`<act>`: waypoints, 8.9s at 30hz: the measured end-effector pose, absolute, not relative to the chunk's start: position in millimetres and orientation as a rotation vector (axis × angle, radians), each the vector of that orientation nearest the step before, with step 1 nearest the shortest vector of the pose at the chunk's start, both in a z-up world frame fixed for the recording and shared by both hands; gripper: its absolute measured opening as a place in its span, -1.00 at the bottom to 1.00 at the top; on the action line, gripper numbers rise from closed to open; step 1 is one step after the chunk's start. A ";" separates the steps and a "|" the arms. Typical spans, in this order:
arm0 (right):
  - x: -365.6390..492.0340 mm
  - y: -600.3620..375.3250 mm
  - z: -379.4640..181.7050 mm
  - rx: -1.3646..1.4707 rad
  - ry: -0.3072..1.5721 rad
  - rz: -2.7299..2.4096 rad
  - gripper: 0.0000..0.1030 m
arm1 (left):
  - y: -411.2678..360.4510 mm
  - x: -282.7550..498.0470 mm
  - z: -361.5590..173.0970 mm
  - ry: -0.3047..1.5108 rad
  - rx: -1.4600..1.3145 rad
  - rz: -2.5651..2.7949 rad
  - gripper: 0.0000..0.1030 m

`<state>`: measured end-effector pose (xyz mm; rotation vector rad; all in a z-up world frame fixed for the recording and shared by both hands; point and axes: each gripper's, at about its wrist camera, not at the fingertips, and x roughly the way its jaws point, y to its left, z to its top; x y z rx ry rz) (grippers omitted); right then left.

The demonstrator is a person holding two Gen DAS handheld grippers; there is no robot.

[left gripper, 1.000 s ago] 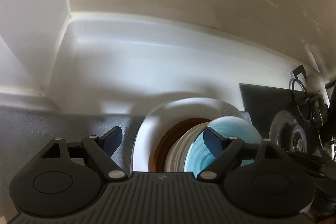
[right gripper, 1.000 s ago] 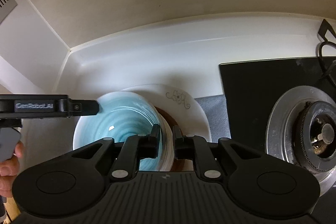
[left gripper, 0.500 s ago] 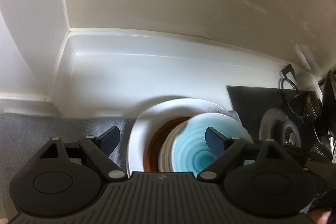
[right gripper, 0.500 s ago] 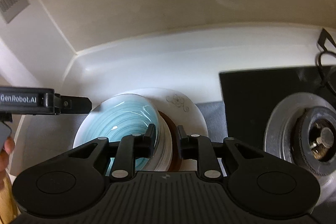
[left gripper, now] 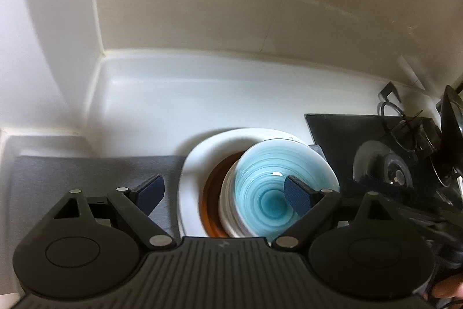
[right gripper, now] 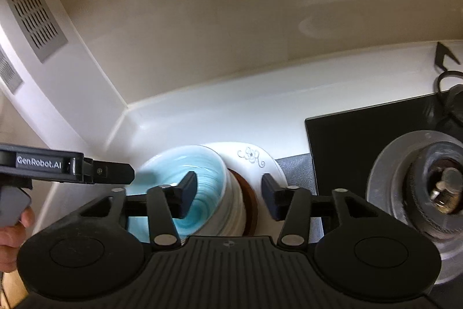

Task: Organize plates and bowls
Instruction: 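Move the left gripper back toward the white patterned bowl on the mat, then close the left gripper on the rim of the white bowl, then lift and carry the white bowl with the left gripper over the stack, then lower the white bowl into the teal bowl and open left gripper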

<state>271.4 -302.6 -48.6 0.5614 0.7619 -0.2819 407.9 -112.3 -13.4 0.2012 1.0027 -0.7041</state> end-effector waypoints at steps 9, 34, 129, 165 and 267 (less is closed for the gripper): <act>206.9 -253.0 -17.8 0.559 0.771 -0.222 0.37 | -51.3 345.2 3.4 0.901 0.227 -0.659 1.00; 91.1 -163.4 5.8 0.417 0.774 -0.245 0.53 | 3.5 237.9 -10.6 0.950 0.289 -0.583 1.00; 265.3 -118.9 -97.1 0.351 1.153 0.086 -0.66 | 30.7 320.2 -105.2 1.206 0.195 -0.528 -0.42; 193.9 -199.0 -14.2 0.357 1.025 -0.331 -0.76 | -103.9 288.0 -31.3 1.052 0.288 -0.993 -0.81; 339.4 -283.5 -37.6 0.337 1.059 -0.310 -0.64 | -143.5 404.3 -13.0 0.923 0.261 -0.740 0.26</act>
